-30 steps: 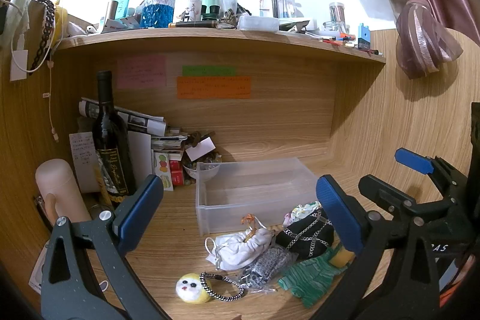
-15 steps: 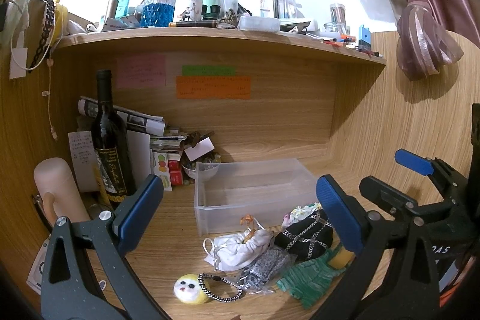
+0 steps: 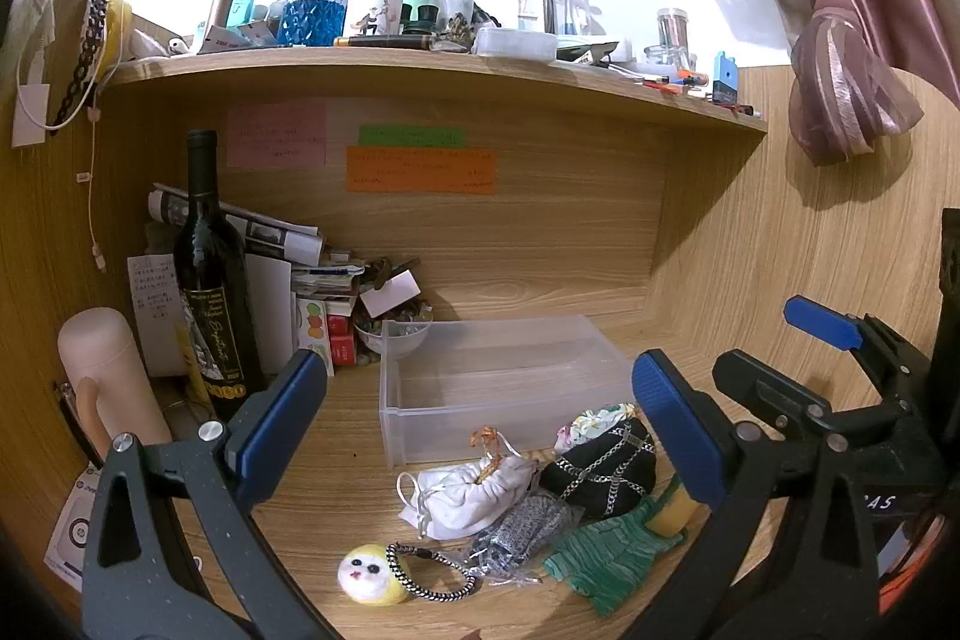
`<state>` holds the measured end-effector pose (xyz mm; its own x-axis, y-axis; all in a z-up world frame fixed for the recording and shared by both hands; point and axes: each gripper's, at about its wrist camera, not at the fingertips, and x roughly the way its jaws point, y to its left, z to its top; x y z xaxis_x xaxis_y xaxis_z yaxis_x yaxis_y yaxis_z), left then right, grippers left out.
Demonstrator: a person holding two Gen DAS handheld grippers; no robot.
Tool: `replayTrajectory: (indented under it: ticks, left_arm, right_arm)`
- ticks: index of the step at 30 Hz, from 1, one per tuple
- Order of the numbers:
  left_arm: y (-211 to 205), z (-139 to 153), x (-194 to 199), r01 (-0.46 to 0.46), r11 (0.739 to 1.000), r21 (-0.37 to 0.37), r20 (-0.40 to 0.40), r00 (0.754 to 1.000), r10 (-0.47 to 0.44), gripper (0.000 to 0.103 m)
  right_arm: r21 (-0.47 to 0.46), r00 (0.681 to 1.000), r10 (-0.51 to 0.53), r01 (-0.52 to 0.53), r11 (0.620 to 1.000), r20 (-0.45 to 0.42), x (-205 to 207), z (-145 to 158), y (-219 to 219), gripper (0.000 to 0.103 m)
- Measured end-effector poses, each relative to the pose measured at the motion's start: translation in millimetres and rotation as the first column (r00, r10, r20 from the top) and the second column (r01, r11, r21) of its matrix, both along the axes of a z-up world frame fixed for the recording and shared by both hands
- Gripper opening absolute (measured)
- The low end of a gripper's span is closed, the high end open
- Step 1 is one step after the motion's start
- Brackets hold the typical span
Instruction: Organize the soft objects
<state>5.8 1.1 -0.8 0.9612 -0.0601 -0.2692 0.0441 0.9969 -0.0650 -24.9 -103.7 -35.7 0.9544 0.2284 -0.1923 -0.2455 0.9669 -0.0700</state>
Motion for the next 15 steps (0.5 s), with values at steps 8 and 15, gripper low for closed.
replayTrajectory:
  ticks: [8,15]
  left_arm:
    - [0.0,-0.2,0.0,0.001,1.0,-0.005,-0.001,1.0,-0.001,0.103]
    - [-1.7,1.3,-2.0,0.002,1.0,-0.006,0.005,1.0,-0.002,0.103]
  right_arm:
    - [0.006,1.0,-0.004,0.004,1.0,-0.002,-0.2,0.6,-1.9,0.103]
    - [0.008,1.0,-0.004,0.004,1.0,0.0,-0.5,1.1,-2.2,0.103]
